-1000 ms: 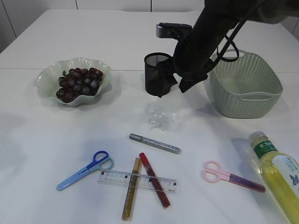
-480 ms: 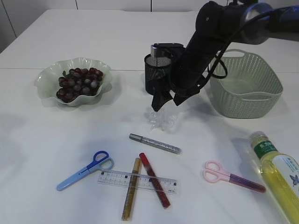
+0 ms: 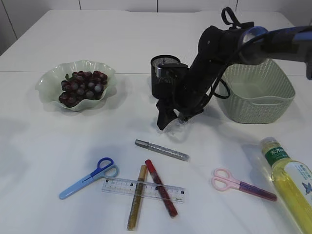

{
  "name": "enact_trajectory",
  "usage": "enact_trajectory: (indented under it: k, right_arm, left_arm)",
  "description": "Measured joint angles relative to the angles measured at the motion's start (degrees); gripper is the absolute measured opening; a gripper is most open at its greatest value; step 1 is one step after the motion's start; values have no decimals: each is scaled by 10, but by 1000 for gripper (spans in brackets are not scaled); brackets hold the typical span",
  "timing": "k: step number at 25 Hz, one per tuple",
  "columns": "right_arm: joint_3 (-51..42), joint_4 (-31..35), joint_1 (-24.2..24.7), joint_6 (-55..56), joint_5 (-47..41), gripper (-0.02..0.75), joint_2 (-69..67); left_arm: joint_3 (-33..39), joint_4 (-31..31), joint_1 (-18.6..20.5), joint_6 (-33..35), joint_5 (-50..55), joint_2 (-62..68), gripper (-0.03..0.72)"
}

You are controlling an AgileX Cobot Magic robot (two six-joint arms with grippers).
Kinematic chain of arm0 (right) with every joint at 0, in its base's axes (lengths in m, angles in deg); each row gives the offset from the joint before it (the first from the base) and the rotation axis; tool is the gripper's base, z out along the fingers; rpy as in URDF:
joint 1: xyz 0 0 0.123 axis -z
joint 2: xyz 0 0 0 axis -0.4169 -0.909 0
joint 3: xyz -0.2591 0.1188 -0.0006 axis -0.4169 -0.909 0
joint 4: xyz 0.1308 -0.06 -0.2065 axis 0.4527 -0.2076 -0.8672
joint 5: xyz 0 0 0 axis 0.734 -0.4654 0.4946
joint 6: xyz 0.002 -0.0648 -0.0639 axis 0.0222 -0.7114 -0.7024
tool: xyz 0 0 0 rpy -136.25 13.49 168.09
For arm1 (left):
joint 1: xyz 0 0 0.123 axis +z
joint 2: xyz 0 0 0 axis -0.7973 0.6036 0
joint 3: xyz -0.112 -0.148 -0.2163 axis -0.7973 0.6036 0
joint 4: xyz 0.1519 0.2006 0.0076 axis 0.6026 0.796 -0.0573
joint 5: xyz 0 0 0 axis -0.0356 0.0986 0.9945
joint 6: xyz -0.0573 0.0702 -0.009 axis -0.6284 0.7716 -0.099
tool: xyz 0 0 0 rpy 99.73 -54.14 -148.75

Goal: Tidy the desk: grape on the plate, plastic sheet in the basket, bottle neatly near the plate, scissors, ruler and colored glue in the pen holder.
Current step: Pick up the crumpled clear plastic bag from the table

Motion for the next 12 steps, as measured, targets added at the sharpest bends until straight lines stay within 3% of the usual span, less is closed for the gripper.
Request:
enact_trajectory:
  k: [4, 12]
  right_arm:
    - [0, 0, 0, 0, 0, 549, -6]
    - [0, 0, 0, 0, -8, 287, -6]
  left_arm:
    - [0, -2, 0, 0, 0, 0, 351]
    - [0, -3, 0, 0, 0, 0, 351]
